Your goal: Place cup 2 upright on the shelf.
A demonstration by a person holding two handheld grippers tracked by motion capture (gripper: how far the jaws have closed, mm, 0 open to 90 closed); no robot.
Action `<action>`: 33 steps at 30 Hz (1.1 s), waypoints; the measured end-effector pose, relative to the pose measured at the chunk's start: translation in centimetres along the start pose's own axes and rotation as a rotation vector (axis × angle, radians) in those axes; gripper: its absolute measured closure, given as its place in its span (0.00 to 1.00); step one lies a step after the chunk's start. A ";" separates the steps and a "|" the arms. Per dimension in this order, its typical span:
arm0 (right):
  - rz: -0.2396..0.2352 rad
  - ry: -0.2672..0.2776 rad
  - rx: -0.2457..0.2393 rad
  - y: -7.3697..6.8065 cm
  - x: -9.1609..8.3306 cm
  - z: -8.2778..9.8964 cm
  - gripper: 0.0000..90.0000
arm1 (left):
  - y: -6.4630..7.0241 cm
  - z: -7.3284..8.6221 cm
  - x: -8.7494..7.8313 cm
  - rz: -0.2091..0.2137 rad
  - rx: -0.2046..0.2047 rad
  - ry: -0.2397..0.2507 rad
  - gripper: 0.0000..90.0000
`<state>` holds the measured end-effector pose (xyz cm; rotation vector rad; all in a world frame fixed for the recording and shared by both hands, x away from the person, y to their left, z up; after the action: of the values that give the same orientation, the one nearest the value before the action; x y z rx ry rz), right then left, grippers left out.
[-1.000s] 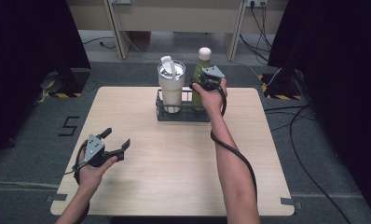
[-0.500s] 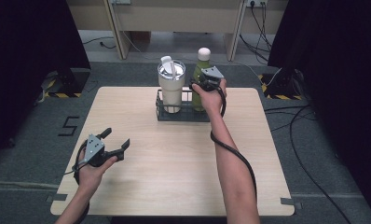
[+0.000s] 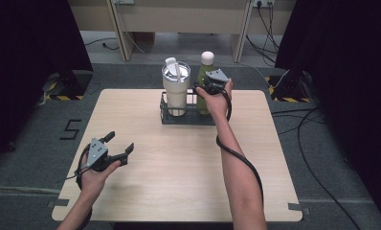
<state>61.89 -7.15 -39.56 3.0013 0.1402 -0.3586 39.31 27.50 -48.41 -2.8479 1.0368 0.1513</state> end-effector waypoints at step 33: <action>-0.025 0.012 -0.017 0.8 -2.9 0.4 0.14 | 0.1 0.0 0.0 -0.001 0.004 -0.005 0.16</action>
<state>59.07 -8.26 -39.18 2.9874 0.1818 -0.3408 39.26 27.42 -48.47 -2.8432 1.0337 0.1567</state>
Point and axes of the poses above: each handheld gripper's, and its own axes: x roughly forward along the jaws, z roughly out of its underside, y roughly to its right, the point moved 2 cm from there along x, roughly forward along the jaws, and after that the axes turned 12 degrees about z, right-handed, at the moved point
